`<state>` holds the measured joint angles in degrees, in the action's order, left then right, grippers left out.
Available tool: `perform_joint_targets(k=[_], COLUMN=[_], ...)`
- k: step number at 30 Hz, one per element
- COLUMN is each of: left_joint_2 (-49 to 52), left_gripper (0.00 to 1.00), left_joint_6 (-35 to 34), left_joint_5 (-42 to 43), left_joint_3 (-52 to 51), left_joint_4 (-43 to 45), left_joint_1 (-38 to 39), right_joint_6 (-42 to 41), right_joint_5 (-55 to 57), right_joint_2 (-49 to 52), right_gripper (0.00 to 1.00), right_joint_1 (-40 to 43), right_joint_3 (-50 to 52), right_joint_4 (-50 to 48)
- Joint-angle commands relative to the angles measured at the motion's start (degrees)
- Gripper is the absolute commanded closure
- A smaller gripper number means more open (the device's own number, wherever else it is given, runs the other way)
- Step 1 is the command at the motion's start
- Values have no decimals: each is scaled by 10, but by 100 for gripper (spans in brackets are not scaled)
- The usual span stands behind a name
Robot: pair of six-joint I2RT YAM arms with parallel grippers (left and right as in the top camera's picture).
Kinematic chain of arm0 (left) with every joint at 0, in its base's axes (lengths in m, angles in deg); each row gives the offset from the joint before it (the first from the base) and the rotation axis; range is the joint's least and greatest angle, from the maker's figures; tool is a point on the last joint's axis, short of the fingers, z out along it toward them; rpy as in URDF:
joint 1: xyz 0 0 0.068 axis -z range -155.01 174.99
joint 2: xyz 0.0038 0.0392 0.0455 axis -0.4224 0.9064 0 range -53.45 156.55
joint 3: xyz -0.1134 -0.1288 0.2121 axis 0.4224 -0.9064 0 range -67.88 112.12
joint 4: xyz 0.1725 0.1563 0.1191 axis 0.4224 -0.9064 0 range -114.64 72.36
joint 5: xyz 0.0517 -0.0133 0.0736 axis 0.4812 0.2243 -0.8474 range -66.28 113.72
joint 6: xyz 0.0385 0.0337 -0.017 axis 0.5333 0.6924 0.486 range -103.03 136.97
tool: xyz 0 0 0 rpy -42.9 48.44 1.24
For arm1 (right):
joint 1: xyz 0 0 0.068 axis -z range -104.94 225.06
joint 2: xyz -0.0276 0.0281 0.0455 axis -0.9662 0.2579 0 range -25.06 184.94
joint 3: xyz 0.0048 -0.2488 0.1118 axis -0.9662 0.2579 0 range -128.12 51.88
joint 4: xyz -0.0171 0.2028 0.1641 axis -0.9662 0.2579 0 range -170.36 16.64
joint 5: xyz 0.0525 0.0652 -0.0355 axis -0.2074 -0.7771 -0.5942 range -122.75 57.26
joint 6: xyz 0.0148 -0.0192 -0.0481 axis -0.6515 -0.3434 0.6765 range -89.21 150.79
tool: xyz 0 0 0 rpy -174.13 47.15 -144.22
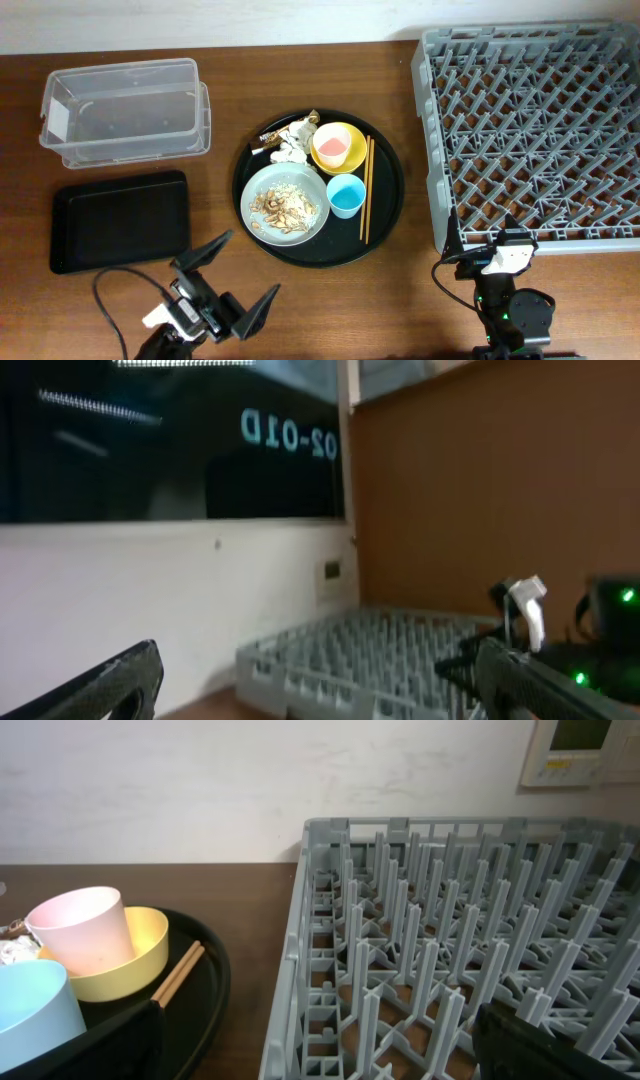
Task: Sort waste into correct bins and load items into the dishwasher rack
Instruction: 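Reach the left gripper to the crumpled white tissue on the tray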
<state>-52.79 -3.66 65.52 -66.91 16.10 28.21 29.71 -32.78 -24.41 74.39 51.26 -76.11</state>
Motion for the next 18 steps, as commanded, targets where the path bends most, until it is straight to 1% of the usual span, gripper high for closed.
perform_joint_targets(k=[1, 2, 3, 7, 10, 13, 14, 16, 18], left_joint_2=[7, 16, 35, 144, 308, 470, 560, 642, 706], left_gripper=[1, 1, 1, 1, 1, 1, 1, 1, 1], left_joint_6=[-31, -25, -6, 94, 184, 245, 253, 252, 252], left_joint_5=[-97, -122, -136, -144, -164, -181, -181, -181, -156], left_joint_3=[23, 39, 68, 206, 394, 575, 680, 773, 835], left_joint_4=[-37, -60, -95, -244, -460, -661, -768, -841, -866], left_joint_1=[1, 1, 1, 1, 1, 1, 1, 1, 1], right_joint_6=[0, 0, 0, 0, 0, 0, 0, 0, 0], right_joint_5=[-2, -2, -2, -2, -2, -2, -2, -2, -2], right_joint_2=[-3, -3, -3, -3, -3, -3, -3, -3, -3], right_gripper=[2, 2, 2, 2, 2, 2, 2, 2, 2], right_joint_1=[4, 4, 4, 4, 4, 4, 4, 4, 4], right_joint_3=[3, 3, 3, 3, 3, 3, 3, 3, 3], right_joint_4=[3, 3, 3, 3, 3, 3, 3, 3, 3])
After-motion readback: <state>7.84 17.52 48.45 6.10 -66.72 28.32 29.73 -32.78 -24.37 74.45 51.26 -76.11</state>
